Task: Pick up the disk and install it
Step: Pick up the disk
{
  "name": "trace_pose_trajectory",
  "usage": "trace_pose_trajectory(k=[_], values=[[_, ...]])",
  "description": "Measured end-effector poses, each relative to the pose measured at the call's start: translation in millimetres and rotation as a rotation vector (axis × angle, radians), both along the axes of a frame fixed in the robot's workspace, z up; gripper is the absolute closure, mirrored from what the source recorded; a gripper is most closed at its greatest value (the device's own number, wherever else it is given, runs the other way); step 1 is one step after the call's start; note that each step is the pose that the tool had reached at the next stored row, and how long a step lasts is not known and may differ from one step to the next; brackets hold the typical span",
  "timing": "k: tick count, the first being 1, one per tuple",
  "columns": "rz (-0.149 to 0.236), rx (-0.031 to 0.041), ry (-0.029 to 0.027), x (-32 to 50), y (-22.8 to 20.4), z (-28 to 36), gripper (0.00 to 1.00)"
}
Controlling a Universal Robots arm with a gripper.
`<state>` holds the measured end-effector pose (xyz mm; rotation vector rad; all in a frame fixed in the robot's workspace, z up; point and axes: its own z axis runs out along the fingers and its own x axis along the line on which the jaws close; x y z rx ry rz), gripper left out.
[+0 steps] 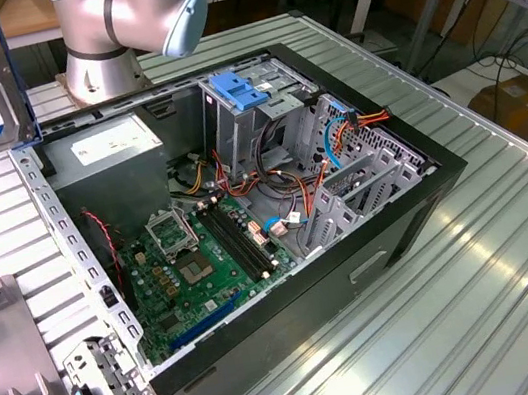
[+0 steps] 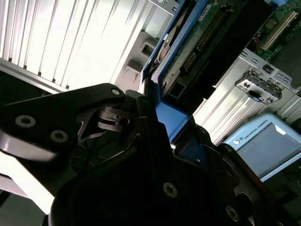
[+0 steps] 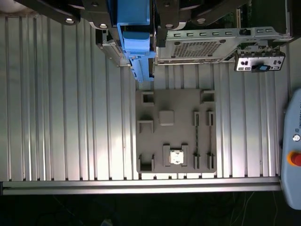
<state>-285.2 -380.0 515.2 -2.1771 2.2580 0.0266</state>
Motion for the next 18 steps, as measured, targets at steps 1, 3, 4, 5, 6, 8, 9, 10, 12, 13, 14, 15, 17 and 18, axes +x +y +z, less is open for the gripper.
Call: trace_pose_trajectory(k=[1,3,4,5,6,8,9,10,12,13,14,15,17,18], values=[[0.000,0.0000,0.0001,1.3,0.0,0.0,0.63],[0.000,0.0000,0.0001,4.9,0.0,0.0,0.63],[0.000,0.0000,0.0000,6.4,0.0,0.0,0.63],[0.000,0.0000,-0.0001,7.7,0.0,0.0,0.63],[0.000,0.0000,0.0000,9.2,0.0,0.0,0.63],[0.000,0.0000,0.0001,12.7,0.0,0.0,0.63],[0.000,0.0000,0.0000,14.4,-0.1,0.0,0.63],[0.000,-0.0001,0.0001,16.0,-0.1,0.0,0.63],[0.000,-0.0001,0.0000,20.6,-0.1,0.0,0.63],[0.000,0.0000,0.0001,22.3,-0.1,0.0,0.63],[0.000,0.0000,0.0000,24.5,-0.1,0.0,0.63],[0.000,0.0000,0.0001,26.0,-0.1,0.0,0.63],[0.000,0.0000,0.0001,29.5,-0.1,0.0,0.63],[0.000,0.0000,-0.0001,31.3,-0.1,0.0,0.63]])
